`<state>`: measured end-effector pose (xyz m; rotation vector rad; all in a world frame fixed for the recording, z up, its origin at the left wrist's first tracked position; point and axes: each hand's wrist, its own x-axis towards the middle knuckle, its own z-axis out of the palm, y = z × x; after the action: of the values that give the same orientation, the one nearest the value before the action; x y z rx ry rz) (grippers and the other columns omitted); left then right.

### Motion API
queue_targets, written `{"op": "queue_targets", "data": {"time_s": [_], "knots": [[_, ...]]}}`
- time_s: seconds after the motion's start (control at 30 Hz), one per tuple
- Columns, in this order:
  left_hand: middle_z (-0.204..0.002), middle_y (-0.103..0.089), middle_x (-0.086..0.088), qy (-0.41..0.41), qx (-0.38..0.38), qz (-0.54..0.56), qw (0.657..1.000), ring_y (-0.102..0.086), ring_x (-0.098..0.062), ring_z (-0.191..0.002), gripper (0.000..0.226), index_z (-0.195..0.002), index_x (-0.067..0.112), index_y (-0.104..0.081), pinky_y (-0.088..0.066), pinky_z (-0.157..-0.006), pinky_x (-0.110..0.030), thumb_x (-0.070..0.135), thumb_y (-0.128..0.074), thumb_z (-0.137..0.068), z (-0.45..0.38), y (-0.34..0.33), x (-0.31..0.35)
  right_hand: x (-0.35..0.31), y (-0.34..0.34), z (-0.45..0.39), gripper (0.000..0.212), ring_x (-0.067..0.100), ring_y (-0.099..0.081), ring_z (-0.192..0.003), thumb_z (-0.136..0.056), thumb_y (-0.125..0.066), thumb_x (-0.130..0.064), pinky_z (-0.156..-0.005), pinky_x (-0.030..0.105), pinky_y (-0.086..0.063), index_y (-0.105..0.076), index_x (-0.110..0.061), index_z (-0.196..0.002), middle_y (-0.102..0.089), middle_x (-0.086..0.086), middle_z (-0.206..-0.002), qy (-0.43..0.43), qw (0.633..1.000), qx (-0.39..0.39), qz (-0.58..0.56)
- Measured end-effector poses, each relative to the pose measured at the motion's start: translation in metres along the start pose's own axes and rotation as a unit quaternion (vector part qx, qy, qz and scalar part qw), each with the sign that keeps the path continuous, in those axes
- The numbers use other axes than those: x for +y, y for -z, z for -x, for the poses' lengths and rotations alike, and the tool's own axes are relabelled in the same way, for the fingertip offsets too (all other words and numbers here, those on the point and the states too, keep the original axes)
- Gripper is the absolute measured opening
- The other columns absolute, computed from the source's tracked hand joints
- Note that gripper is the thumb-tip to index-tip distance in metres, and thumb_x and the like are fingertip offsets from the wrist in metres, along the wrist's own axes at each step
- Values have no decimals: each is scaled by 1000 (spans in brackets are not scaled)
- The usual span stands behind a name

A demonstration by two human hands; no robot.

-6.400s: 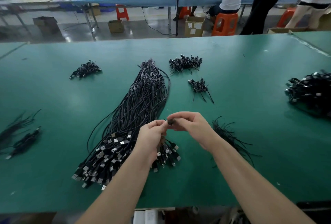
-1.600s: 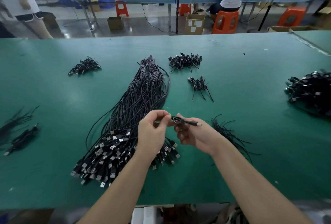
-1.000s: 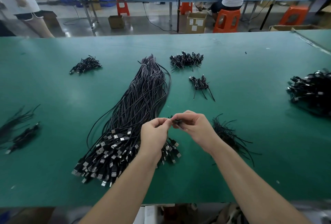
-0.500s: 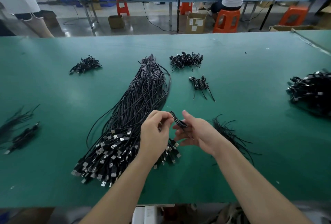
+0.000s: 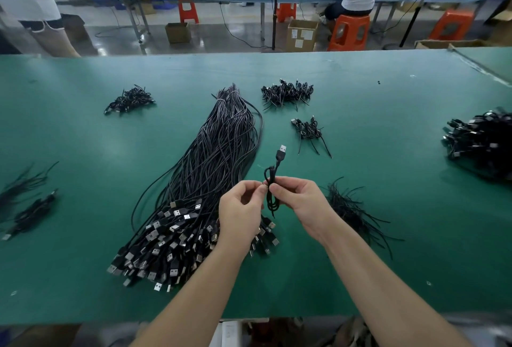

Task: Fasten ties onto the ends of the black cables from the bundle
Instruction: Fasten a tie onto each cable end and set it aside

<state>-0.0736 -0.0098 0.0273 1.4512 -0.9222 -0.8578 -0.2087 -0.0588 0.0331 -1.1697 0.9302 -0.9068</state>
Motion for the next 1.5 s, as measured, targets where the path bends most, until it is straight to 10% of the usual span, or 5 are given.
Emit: {"op": "queue_targets", "data": {"time_s": [0.23, 0.63, 0.83, 0.97, 1.5], "knots": [[-83, -73, 4, 82, -75, -3, 994, -53, -1, -49, 7, -100, 21, -73, -41, -48, -16, 25, -70, -95, -7, 0, -6, 5, 0, -8, 14, 19, -67, -86, -91, -72, -12, -88, 33, -57, -77, -9, -104, -77, 9, -95, -29, 997, 61, -36], [-57, -57, 4, 108, -122, -46, 986, -41, -6, -42, 21, -86, 20, -80, -34, -43, -19, 29, -65, -98, -31, 8, -14, 25, 5, -32, 22, 13, -61, -71, -99, -61, -33, -77, 33, -55, -77, -17, -98, -74, -3, -82, -18, 989, 109, 97], [-48, -57, 18, 123, -54, -18, 991, -49, 2, -46, 8, -95, 20, -77, -41, -59, -19, 26, -71, -94, -58, -5, -24, 64, 20, -44, 43, 21, -48, -123, -105, -45, -36, -107, 35, -41, -55, -15, -140, -59, 3, -133, 45, 808, 92, 580], [-66, -69, 18, 114, -24, -28, 993, -58, 4, -59, 13, -98, 18, -79, -44, -60, -17, 28, -75, -91, -81, -26, -35, 86, 21, -42, 42, 24, -47, -126, -101, -47, -31, -109, 37, -38, -55, -12, -138, -56, 5, -135, 77, 729, 93, 674], [-97, -70, -7, 3, 29, -391, 920, -67, -30, -91, 27, -96, 12, -74, -55, -75, -36, 36, -63, -97, -206, -151, -50, 87, 20, -40, 30, 31, -53, -115, -90, -57, -21, -96, 41, -44, -63, -12, -118, -59, 8, -125, 92, 741, 109, 656]]}}
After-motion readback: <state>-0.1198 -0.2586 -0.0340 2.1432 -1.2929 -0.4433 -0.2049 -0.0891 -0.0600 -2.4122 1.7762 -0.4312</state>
